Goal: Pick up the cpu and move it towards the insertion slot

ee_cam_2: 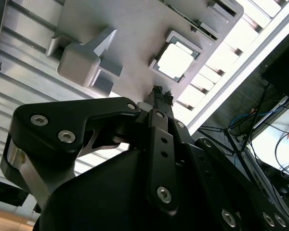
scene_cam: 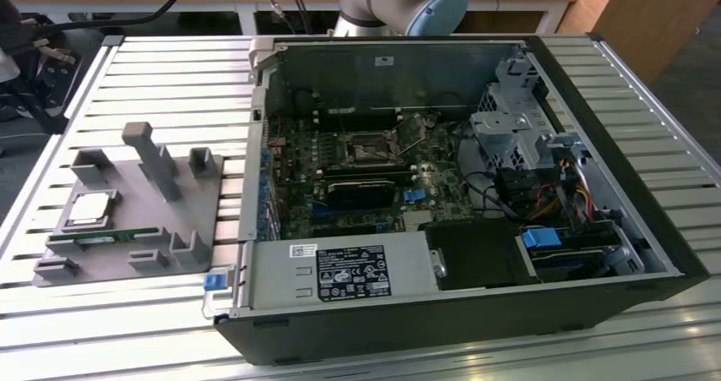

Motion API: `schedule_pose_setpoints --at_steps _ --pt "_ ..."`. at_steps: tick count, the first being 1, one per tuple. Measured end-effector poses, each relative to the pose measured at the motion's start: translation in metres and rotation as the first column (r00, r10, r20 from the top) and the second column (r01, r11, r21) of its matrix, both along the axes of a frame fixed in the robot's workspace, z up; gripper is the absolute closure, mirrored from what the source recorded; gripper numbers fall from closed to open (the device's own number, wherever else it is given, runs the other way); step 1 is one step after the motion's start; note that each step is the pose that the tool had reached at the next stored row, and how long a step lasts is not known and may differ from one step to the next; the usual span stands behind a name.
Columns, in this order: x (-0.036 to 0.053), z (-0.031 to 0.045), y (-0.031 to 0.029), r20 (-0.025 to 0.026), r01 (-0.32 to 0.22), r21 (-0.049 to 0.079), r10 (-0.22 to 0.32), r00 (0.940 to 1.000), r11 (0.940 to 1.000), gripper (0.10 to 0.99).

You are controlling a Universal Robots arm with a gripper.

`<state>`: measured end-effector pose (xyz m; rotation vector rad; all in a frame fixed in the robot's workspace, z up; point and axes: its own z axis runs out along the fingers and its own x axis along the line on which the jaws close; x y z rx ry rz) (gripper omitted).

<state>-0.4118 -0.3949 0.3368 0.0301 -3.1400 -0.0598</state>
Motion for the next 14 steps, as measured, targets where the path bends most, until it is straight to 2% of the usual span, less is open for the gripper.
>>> schedule_pose_setpoints --at_steps 14 --pt "-0.0012 -0.004 0.0 -0.0003 0.0 0.0 0.0 1.0 1.0 0.98"
